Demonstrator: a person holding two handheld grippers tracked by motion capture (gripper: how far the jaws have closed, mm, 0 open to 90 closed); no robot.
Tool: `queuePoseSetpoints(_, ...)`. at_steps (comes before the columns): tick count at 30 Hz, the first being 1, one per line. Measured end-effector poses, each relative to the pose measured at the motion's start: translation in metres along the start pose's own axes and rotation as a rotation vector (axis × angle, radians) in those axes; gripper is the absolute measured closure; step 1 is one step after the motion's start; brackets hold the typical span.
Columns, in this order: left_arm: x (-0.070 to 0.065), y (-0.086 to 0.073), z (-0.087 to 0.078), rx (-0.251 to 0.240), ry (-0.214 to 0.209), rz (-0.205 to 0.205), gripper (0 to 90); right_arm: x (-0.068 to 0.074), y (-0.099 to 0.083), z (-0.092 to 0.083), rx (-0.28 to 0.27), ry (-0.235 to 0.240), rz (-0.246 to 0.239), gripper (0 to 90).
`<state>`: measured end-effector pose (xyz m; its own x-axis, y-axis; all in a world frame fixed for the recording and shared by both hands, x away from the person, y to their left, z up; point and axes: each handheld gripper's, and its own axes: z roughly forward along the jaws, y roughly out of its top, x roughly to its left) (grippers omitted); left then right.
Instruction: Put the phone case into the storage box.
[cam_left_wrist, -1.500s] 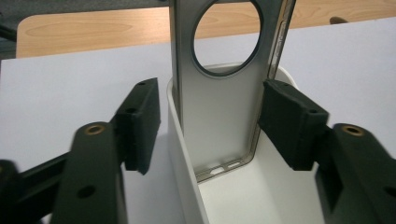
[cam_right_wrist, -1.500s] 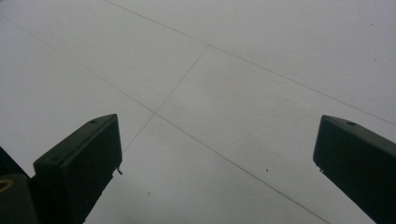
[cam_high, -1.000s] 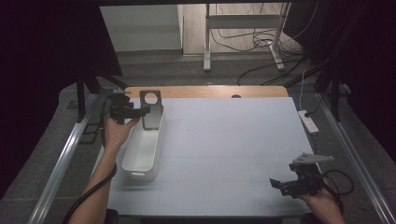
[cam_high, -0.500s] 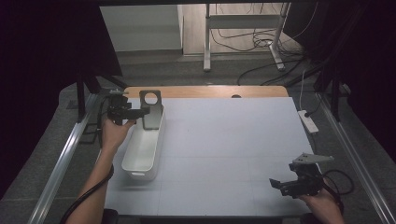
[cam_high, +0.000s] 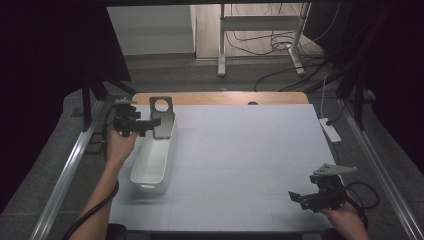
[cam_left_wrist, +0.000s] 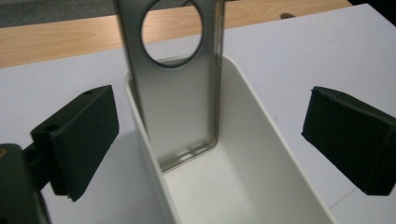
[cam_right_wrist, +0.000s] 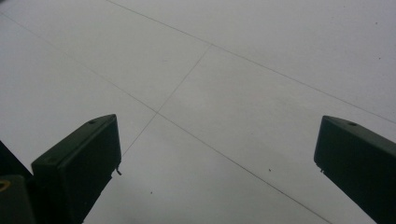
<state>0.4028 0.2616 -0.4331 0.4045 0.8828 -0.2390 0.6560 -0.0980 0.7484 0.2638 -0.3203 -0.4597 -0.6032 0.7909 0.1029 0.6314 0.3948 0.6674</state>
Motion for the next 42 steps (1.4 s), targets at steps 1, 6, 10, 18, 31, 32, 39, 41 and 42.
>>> queuePoseSetpoints(1, -0.001, -0.001, 0.0, -0.004, -0.007, 0.004, 4.0, 0.0, 0.0, 0.0, -0.002, 0.0, 0.001, 1.2)
queuePoseSetpoints(6, -0.006, -0.004, 0.0, -0.009, -0.023, 0.049, 3.1, -0.001, 0.0, 0.0, -0.005, 0.0, 0.004, 1.2)
queuePoseSetpoints(10, -0.009, -0.005, 0.001, 0.002, -0.021, 0.082, 3.1, -0.001, 0.0, 0.0, -0.002, 0.0, 0.003, 1.2)
queuePoseSetpoints(18, -0.01, -0.009, 0.002, -0.005, -0.071, 0.087, 3.2, 0.0, 0.0, 0.0, 0.002, 0.001, 0.003, 1.2)
queuePoseSetpoints(31, -0.017, -0.014, -0.004, -0.02, -0.103, 0.085, 1.6, 0.0, 0.0, 0.0, 0.003, 0.002, 0.002, 1.2)
queuePoseSetpoints(32, -0.018, -0.014, -0.005, -0.016, -0.105, 0.087, 1.6, 0.0, 0.0, 0.0, 0.004, 0.001, 0.002, 1.2)
queuePoseSetpoints(39, -0.029, -0.018, -0.005, 0.017, -0.111, 0.141, 1.4, 0.0, 0.0, 0.0, 0.002, 0.001, 0.002, 1.2)
queuePoseSetpoints(41, -0.032, -0.019, -0.005, 0.018, -0.115, 0.145, 1.4, 0.0, 0.0, 0.0, 0.002, 0.001, 0.001, 1.2)
queuePoseSetpoints(42, -0.033, -0.019, -0.005, 0.019, -0.116, 0.15, 1.2, 0.0, 0.0, 0.0, 0.001, 0.0, 0.001, 1.2)
